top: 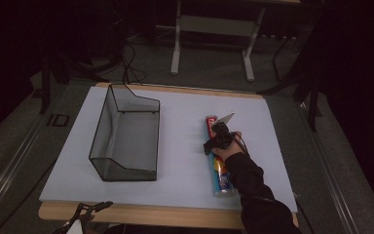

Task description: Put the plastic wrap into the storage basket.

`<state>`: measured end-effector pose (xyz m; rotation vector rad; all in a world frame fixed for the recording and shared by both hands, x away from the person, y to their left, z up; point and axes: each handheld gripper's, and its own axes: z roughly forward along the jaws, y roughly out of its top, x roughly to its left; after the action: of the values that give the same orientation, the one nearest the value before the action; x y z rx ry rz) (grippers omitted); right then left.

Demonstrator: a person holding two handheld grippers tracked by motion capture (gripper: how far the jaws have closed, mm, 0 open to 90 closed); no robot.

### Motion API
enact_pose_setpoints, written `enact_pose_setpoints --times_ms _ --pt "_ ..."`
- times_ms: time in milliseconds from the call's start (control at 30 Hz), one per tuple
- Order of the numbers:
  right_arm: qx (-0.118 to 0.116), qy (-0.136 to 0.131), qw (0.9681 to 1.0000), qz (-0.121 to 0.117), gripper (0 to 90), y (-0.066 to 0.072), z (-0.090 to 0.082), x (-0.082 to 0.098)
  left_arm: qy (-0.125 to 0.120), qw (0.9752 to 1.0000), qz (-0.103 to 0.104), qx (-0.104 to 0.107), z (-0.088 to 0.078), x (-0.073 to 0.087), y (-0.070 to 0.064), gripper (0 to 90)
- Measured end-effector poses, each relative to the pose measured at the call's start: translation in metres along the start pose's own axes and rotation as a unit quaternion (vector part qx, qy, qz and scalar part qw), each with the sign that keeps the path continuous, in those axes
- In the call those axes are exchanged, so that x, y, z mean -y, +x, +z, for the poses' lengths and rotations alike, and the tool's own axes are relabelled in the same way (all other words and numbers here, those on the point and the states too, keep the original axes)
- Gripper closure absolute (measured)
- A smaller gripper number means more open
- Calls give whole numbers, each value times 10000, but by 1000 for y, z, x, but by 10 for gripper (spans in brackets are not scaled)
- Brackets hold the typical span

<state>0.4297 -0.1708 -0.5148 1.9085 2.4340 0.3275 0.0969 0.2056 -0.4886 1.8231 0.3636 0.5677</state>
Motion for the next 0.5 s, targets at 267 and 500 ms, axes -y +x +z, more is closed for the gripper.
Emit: enact_pose_setpoints --times_ms 267,500 --pt "-252 -152 9995 125 299 -6 -5 2 20 10000 -4 -7 0 0 0 3" --pt "-296 -360 9989 -31 308 -5 -26 1 21 10000 0 -1 1 0 0 3"
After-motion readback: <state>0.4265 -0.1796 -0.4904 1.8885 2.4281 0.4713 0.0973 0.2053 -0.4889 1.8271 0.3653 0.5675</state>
